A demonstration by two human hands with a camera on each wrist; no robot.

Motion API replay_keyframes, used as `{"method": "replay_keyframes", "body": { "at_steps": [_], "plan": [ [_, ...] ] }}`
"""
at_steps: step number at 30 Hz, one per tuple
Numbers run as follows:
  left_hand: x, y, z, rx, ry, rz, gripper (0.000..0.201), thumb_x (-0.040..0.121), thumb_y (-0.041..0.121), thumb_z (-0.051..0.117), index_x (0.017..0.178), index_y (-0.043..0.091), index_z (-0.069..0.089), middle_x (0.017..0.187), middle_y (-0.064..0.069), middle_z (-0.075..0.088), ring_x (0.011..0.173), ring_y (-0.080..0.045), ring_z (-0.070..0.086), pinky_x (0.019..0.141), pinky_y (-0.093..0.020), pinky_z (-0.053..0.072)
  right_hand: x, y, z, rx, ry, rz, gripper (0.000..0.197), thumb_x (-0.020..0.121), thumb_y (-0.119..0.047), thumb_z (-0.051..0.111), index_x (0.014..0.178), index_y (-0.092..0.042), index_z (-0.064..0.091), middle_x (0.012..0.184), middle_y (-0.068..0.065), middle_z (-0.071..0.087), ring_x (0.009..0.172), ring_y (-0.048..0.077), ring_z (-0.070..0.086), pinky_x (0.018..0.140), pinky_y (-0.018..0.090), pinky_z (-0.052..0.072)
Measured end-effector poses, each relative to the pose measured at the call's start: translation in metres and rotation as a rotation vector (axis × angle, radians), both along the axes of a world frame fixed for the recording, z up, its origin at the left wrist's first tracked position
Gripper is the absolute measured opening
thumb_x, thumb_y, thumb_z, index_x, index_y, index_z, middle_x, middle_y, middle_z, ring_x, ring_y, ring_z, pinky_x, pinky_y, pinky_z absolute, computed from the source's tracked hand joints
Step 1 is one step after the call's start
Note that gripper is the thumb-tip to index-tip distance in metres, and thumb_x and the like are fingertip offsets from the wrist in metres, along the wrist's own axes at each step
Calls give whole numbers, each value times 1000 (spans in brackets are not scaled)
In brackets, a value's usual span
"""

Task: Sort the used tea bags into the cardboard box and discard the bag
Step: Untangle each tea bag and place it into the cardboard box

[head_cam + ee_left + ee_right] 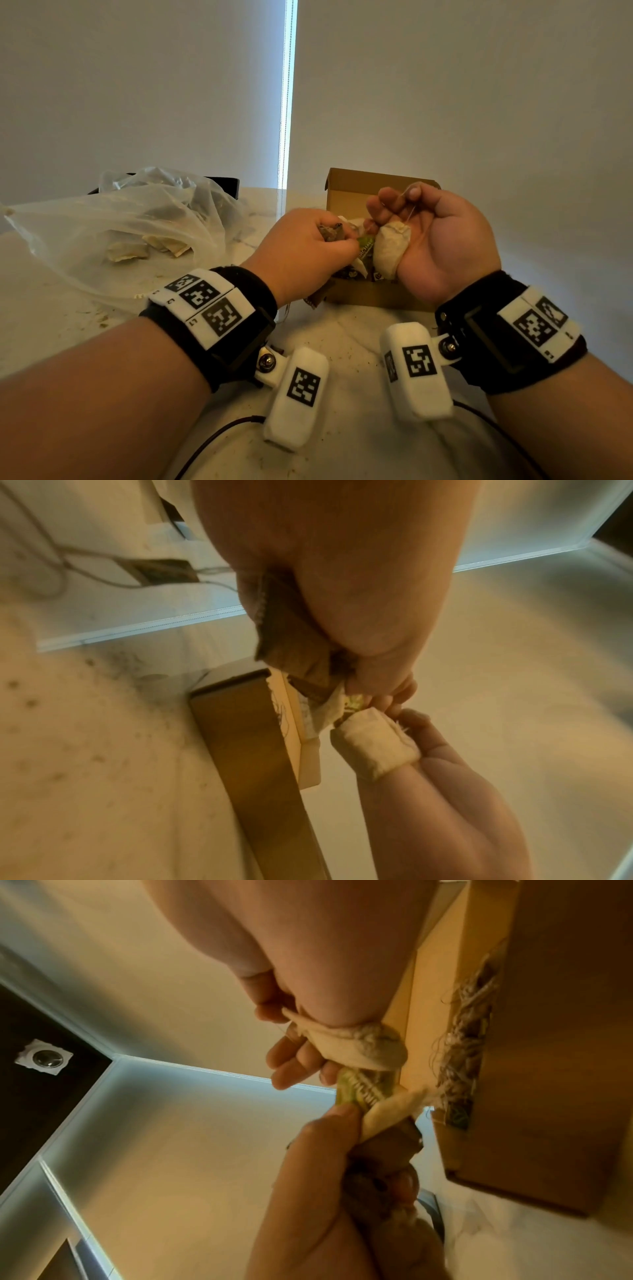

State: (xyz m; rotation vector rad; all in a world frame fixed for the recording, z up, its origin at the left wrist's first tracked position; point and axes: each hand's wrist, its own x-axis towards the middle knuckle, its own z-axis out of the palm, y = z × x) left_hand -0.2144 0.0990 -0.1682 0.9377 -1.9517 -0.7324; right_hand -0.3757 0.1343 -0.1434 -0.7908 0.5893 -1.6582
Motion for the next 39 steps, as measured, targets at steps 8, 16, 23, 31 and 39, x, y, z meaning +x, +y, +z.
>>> {"method": "replay_keyframes", "body": {
  "at_steps": [8, 16, 23, 31, 39],
  "plan": [
    [3, 0, 5, 55, 129, -6, 15, 92, 29, 66, 78, 30, 72, 72, 8, 66, 61, 1, 61, 56, -14, 52, 1, -1, 0, 85, 155, -200, 21, 102, -21, 49, 83, -18, 58, 89, 8, 67, 70, 23, 61, 73, 40, 55],
    [6, 2, 12, 98, 107, -21, 15, 92, 31, 67, 84, 19, 73, 67, 4, 64, 52, -2, 58, 49, -16, 48, 1, 0, -1, 164, 441, -334, 19, 104, -21, 48, 91, -17, 62, 83, 4, 61, 74, 19, 59, 71, 37, 60],
    [-3, 6, 14, 91, -34, -69, 26, 84, 40, 68, 87, 17, 77, 81, -4, 72, 73, -19, 70, 74, -39, 63, 4, 4, 0, 176, 544, -278, 24, 104, -22, 45, 89, -17, 63, 75, 3, 54, 67, 16, 53, 62, 33, 53],
    [-3, 5, 10, 83, -72, -35, 21, 86, 39, 71, 89, 19, 79, 83, -1, 74, 75, -15, 71, 75, -37, 62, 4, 5, -4, 133, 584, -229, 22, 103, -21, 51, 91, -16, 69, 74, 5, 59, 62, 17, 59, 58, 34, 51],
    [0, 1, 8, 103, -63, -51, 22, 88, 40, 69, 87, 20, 77, 77, 2, 72, 66, -4, 67, 66, -22, 58, 4, 5, -2, 109, 540, -197, 24, 103, -19, 49, 89, -11, 67, 79, 10, 63, 83, 32, 64, 82, 50, 58]
  ]
}}
